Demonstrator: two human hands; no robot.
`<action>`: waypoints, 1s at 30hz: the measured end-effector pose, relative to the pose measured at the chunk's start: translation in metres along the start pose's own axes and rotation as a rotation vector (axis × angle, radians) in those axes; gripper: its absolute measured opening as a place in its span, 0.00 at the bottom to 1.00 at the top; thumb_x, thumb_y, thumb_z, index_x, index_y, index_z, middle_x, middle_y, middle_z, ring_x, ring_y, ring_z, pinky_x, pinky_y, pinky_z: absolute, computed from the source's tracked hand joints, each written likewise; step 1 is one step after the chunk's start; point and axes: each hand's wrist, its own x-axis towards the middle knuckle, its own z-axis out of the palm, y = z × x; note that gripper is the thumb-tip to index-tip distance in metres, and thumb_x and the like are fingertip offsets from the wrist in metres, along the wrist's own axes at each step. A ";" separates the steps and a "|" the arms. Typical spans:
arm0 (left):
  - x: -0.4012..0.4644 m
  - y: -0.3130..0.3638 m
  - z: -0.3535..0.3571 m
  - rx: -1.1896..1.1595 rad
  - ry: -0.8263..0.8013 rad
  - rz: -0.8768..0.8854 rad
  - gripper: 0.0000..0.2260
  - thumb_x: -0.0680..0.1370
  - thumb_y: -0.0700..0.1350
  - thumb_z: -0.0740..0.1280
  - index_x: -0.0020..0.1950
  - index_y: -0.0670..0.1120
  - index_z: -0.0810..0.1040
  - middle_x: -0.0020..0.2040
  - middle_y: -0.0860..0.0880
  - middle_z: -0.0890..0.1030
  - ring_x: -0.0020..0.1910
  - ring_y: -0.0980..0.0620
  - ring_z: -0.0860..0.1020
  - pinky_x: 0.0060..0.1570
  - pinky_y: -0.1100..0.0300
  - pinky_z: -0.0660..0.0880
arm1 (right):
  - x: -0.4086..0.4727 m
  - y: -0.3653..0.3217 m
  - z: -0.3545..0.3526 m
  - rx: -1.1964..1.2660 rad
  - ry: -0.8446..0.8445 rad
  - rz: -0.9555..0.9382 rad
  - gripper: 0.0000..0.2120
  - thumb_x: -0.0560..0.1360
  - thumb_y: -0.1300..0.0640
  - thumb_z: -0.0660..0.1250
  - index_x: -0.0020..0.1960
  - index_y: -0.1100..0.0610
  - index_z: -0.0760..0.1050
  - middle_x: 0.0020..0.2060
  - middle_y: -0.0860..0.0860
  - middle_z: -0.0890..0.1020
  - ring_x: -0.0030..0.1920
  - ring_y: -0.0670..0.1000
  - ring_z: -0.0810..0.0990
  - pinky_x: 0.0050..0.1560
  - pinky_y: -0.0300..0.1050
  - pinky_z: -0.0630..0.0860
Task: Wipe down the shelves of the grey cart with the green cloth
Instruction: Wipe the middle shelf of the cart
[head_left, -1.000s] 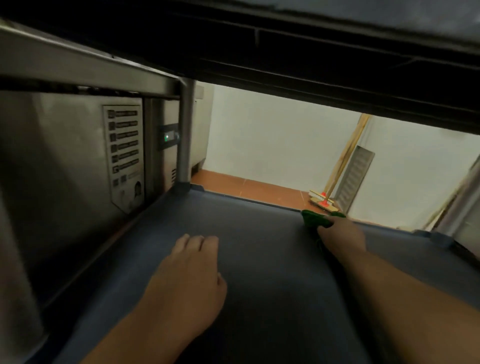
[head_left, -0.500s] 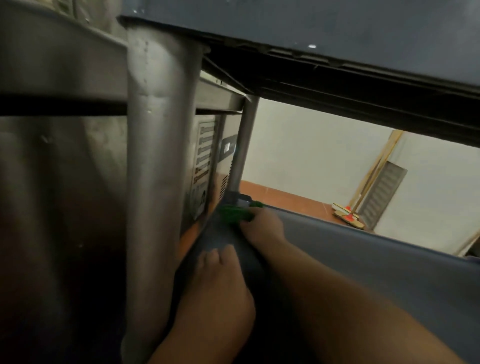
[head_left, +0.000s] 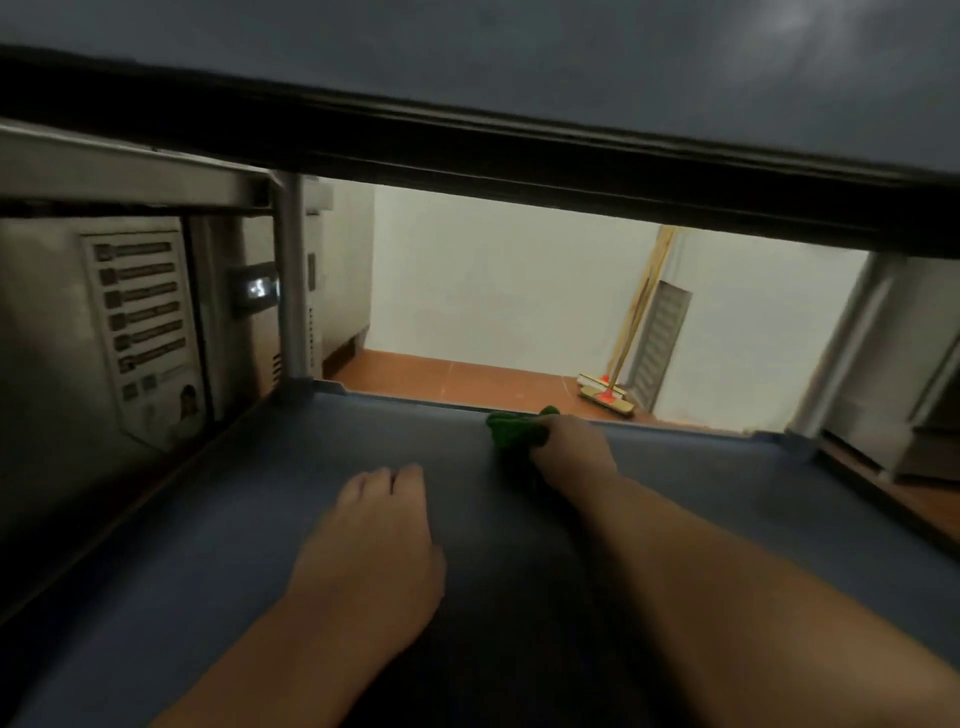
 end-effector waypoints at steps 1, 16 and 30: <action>0.006 0.016 0.007 0.012 -0.019 0.022 0.28 0.78 0.48 0.59 0.77 0.50 0.54 0.74 0.50 0.62 0.73 0.51 0.59 0.70 0.56 0.63 | 0.000 0.031 -0.015 -0.020 0.028 0.046 0.13 0.76 0.59 0.63 0.57 0.48 0.81 0.44 0.49 0.83 0.43 0.50 0.81 0.48 0.46 0.80; 0.056 0.107 0.078 0.051 -0.109 0.147 0.27 0.80 0.51 0.58 0.78 0.52 0.53 0.75 0.51 0.63 0.72 0.52 0.63 0.69 0.57 0.64 | -0.015 0.300 -0.149 -0.099 0.353 0.364 0.10 0.76 0.55 0.67 0.57 0.52 0.80 0.40 0.51 0.81 0.39 0.51 0.80 0.36 0.43 0.76; 0.058 0.068 0.062 -0.048 0.019 0.096 0.26 0.79 0.52 0.59 0.76 0.54 0.56 0.72 0.53 0.66 0.70 0.54 0.65 0.63 0.57 0.68 | 0.037 0.213 -0.099 -0.216 0.242 0.335 0.07 0.75 0.49 0.66 0.50 0.51 0.76 0.40 0.49 0.79 0.40 0.51 0.76 0.41 0.43 0.73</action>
